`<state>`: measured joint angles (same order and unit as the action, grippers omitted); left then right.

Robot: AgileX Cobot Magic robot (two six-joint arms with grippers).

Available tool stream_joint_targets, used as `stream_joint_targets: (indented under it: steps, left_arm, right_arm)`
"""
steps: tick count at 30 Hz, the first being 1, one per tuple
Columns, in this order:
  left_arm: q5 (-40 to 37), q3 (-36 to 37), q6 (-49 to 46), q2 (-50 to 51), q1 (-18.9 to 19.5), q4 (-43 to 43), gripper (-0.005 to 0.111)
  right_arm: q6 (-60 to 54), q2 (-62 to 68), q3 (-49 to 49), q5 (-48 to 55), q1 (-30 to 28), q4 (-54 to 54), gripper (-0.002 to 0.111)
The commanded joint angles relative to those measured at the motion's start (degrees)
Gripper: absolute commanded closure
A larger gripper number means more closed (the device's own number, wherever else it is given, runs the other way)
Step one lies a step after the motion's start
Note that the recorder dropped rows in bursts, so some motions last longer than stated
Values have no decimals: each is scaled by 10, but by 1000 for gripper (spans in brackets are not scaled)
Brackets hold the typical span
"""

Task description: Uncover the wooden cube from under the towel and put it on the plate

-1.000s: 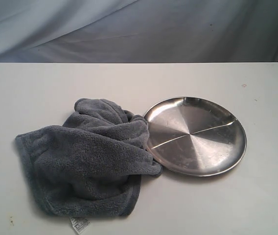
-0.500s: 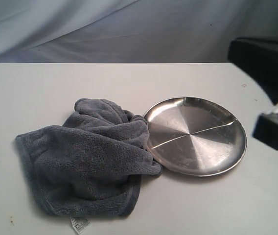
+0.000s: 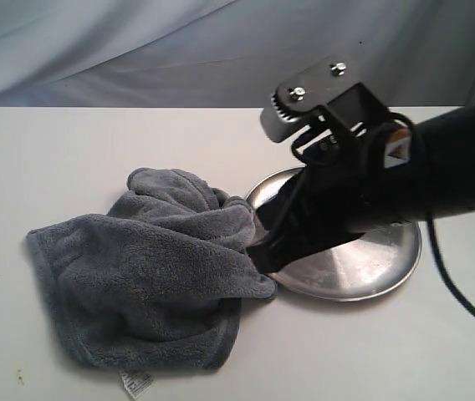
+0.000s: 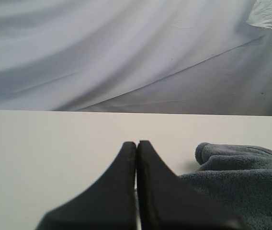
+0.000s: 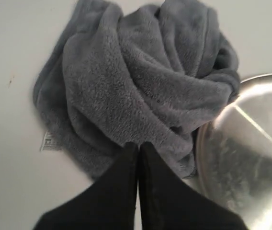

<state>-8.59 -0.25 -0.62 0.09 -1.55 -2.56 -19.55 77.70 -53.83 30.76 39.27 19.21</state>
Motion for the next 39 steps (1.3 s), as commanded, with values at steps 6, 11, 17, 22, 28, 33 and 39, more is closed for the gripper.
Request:
stream_joint_targets:
  steps: [6, 11, 17, 22, 28, 33, 39]
  left_arm:
    - [2, 3, 0, -1, 0, 0, 105]
    - [2, 3, 0, -1, 0, 0, 105]
    - [2, 3, 2, -1, 0, 0, 105]
    - [2, 3, 2, -1, 0, 0, 105]
    - [2, 3, 2, -1, 0, 0, 105]
    - [2, 3, 2, -1, 0, 0, 105]
    - [2, 3, 2, -1, 0, 0, 105]
  right_arm:
    - [2, 140, -125, 94, 51, 18, 108]
    - [2, 210, -178, 94, 102, 9, 108]
    - [-1, 256, -187, 107, 141, 0, 108]
    - [8, 260, -187, 137, 140, -41, 108]
    - [48, 260, -186, 195, 85, -94, 108]
    - [68, 260, -186, 188, 18, -100, 108]
    - [94, 260, -190, 105, -56, -124, 108]
